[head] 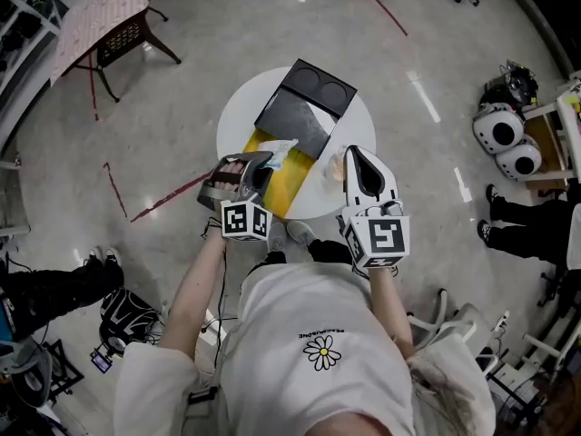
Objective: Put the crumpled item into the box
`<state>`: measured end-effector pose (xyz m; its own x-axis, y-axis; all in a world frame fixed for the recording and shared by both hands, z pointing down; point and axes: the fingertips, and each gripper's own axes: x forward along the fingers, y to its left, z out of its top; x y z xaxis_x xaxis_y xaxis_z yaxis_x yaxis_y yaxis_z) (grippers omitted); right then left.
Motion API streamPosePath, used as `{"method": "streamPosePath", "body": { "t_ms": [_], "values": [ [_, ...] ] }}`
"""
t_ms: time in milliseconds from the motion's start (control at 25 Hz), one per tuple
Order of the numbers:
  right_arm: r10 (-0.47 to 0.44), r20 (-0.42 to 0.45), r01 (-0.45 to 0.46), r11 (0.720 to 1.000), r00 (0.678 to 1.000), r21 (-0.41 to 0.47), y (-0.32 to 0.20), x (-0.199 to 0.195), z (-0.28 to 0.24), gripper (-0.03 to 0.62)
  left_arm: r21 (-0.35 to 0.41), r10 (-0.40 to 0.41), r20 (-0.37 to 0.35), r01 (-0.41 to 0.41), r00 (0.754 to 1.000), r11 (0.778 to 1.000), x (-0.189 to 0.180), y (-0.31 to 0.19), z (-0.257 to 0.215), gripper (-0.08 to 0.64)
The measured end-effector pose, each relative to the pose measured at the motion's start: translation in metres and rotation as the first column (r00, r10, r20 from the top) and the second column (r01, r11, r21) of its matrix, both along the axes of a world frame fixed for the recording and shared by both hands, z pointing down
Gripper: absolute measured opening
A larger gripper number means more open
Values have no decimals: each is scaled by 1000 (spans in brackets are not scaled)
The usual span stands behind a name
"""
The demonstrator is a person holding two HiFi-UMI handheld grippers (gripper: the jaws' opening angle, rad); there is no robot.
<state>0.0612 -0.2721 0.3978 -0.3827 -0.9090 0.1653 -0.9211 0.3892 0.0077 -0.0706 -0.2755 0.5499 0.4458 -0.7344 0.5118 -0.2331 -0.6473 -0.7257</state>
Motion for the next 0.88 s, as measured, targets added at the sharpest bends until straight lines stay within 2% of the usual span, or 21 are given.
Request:
{"method": "streamPosePath", "body": {
  "t_ms": [120, 200, 360, 480, 680, 880],
  "values": [
    [24, -6, -24, 1000, 1000, -7, 4, 7, 2, 3, -62, 77, 133, -69, 988, 996, 5, -1, 38, 41],
    [36, -10, -36, 999, 999, -9, 7, 11, 2, 3, -100, 107, 204, -88, 973, 991, 5, -1, 58, 41],
    [67, -19, -68, 997, 998, -20, 16, 19, 4, 3, -183, 122, 286, -71, 950, 981, 2, -4, 93, 41],
    [102, -31, -103, 994, 994, -31, 26, 25, 7, 3, -250, 134, 306, -56, 942, 967, 1, -1, 116, 43],
    [137, -33, -139, 990, 990, -38, 33, 41, 11, 3, -355, 155, 300, -41, 941, 934, 5, 9, 135, 57],
    [164, -19, -165, 985, 986, -53, 39, 52, 13, 3, -485, 164, 273, -12, 948, 874, 14, 16, 144, 152]
  ]
}}
